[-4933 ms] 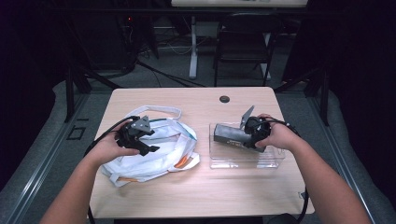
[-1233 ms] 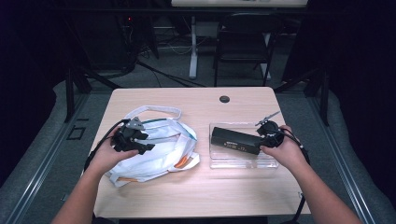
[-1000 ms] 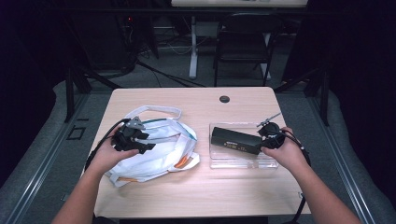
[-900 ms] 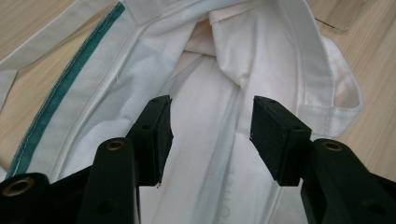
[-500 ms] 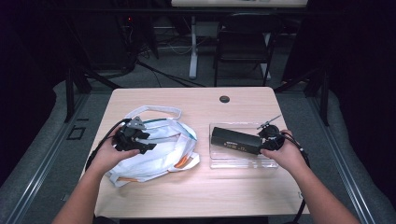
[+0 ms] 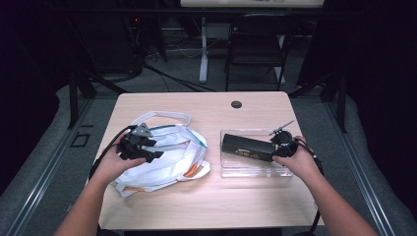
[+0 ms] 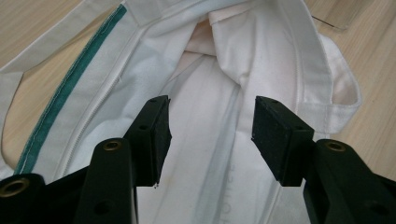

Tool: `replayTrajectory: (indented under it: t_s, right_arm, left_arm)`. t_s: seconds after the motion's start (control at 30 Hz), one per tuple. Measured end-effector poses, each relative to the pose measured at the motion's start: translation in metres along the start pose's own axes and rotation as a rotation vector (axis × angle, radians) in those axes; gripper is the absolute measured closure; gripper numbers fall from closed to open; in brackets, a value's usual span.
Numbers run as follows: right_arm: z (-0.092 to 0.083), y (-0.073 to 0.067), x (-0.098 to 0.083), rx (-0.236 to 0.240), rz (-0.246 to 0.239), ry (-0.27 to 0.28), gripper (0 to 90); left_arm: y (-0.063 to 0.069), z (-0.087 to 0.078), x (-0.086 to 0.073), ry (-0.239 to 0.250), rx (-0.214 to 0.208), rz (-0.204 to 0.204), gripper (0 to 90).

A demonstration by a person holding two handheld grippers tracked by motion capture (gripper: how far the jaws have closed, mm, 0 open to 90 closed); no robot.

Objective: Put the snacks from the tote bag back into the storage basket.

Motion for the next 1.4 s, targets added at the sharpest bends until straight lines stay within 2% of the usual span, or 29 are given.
replayTrajectory:
  t_s: [0.03, 0.1, 0.13, 0.2, 0.3, 0.4, 0.43, 0.53, 0.6, 0.77, 1.1, 1.17, 1.2, 1.4]
  right_arm:
    - [0.001, -0.001, 0.001, 0.001, 0.008, 0.017, 53.9]
    - [0.001, 0.0, 0.002, -0.009, -0.009, 0.007, 54.0]
    - [0.002, -0.002, 0.004, -0.002, 0.003, 0.028, 54.0]
    - [0.001, 0.0, 0.005, -0.015, -0.029, 0.009, 54.2]
    - [0.002, 0.001, 0.007, -0.027, -0.039, 0.005, 54.3]
    - [0.004, 0.001, 0.01, -0.026, -0.02, 0.024, 54.3]
    - [0.003, 0.002, 0.01, -0.025, -0.034, 0.007, 54.3]
    - [0.005, 0.003, 0.011, -0.017, -0.018, 0.024, 54.3]
    - [0.004, 0.005, 0.012, -0.016, -0.021, 0.009, 54.3]
    - [0.006, 0.006, 0.014, -0.014, -0.015, 0.016, 54.3]
    - [0.006, 0.008, 0.019, -0.027, -0.018, 0.018, 53.7]
    - [0.008, 0.008, 0.02, -0.024, -0.006, 0.037, 53.6]
    - [0.007, 0.009, 0.02, -0.028, -0.021, 0.021, 53.6]
    - [0.008, 0.011, 0.022, -0.039, -0.007, 0.034, 53.6]
  left_arm:
    - [0.0, 0.0, 0.0, 0.001, 0.0, -0.001, 46.7]
    - [0.0, -0.001, 0.0, 0.002, 0.0, -0.001, 46.5]
    - [0.0, -0.001, 0.0, 0.002, 0.0, -0.002, 46.5]
    - [0.0, -0.001, -0.001, 0.001, 0.002, -0.002, 46.5]
    - [0.0, -0.002, -0.002, 0.0, 0.002, -0.003, 46.4]
    - [-0.001, -0.002, -0.002, 0.0, 0.002, -0.002, 46.2]
    - [-0.001, -0.002, -0.002, 0.0, 0.002, -0.003, 46.2]
    - [-0.002, -0.002, -0.002, -0.002, 0.002, -0.006, 46.2]
    - [-0.002, -0.002, -0.003, -0.004, 0.006, -0.006, 46.2]
    - [-0.002, -0.002, -0.003, -0.006, 0.008, -0.006, 46.2]
    - [-0.002, -0.002, -0.003, -0.007, 0.009, -0.008, 46.2]
    - [-0.002, -0.003, -0.004, -0.006, 0.009, -0.008, 46.2]
    - [-0.002, -0.003, -0.004, -0.002, 0.012, -0.009, 46.2]
    - [-0.003, -0.001, -0.008, -0.006, 0.009, -0.017, 46.2]
Point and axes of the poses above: each handheld gripper's, and its own axes: z roughly forward along the jaws, x roughly out of its top, y roughly to its right, the point moved 4 cm from there along z, roughly forward along the jaws, and after that the axes turned 6 degrees about -y, right-handed, at the moved point
